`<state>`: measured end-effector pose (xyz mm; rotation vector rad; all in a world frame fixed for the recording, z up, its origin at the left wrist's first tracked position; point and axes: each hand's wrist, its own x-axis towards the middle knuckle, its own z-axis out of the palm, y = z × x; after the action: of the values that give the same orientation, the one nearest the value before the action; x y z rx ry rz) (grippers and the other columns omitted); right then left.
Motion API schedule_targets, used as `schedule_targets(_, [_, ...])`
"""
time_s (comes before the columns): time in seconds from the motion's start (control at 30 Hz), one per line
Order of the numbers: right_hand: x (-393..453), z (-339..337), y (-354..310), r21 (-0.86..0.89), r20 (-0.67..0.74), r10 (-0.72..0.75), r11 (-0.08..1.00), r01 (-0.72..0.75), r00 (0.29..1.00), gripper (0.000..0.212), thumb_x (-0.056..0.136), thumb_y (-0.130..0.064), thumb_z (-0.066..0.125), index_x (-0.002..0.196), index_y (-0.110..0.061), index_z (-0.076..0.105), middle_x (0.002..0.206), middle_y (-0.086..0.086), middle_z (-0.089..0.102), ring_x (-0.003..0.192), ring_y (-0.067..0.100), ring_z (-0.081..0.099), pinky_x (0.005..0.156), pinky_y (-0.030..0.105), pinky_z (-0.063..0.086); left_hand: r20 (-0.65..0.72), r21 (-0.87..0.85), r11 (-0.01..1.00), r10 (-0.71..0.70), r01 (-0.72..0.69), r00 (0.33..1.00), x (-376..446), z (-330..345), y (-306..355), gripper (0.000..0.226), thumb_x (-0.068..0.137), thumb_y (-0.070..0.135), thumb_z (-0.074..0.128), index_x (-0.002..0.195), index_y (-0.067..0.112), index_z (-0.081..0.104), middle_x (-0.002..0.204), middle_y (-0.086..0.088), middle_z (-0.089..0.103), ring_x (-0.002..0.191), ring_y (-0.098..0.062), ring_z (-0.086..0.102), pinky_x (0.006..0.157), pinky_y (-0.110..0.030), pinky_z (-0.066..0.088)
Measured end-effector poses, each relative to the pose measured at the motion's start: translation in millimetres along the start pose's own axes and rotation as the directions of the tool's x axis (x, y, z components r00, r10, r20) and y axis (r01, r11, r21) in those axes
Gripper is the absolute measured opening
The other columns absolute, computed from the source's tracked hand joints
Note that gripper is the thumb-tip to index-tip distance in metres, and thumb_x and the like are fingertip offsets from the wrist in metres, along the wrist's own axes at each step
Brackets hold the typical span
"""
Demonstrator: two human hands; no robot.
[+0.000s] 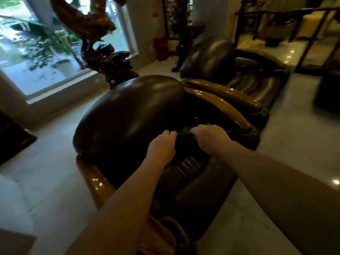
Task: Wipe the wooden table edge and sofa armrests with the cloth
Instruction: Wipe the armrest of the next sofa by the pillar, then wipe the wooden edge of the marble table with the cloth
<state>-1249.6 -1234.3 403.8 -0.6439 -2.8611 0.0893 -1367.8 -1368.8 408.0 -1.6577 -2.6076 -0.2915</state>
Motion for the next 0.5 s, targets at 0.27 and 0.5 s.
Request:
schedule_targets(0.27, [-60,-37,191,0.020,0.047,0.183,0.983,-0.184,0.982,0.019,0.090,-0.021,0.053,0.107,-0.025,0.060,0.100,-0.003,0.061,0.086,0.017,0.059,0.065,0.028,0.038,0.025,0.053,0.962,0.267,-0.268,0.963,104,29,172,0.046,0.082,0.012,0.062,0.124,0.017,0.044,0.110,-0.007,0.054,0.094,-0.021,0.057,0.078,-0.031,0.049])
schedule_targets(0.5, [-117,-80,338,-0.072,0.071,0.325,0.945,-0.320,0.943,0.020,0.089,-0.019,0.049,0.107,-0.021,0.058,0.103,0.004,0.060,0.095,0.027,0.059,0.067,0.034,0.040,-0.001,-0.009,0.901,0.433,-0.433,0.901,180,60,319,0.041,0.082,0.011,0.061,0.121,0.019,0.048,0.112,-0.005,0.057,0.097,-0.020,0.060,0.082,-0.032,0.050])
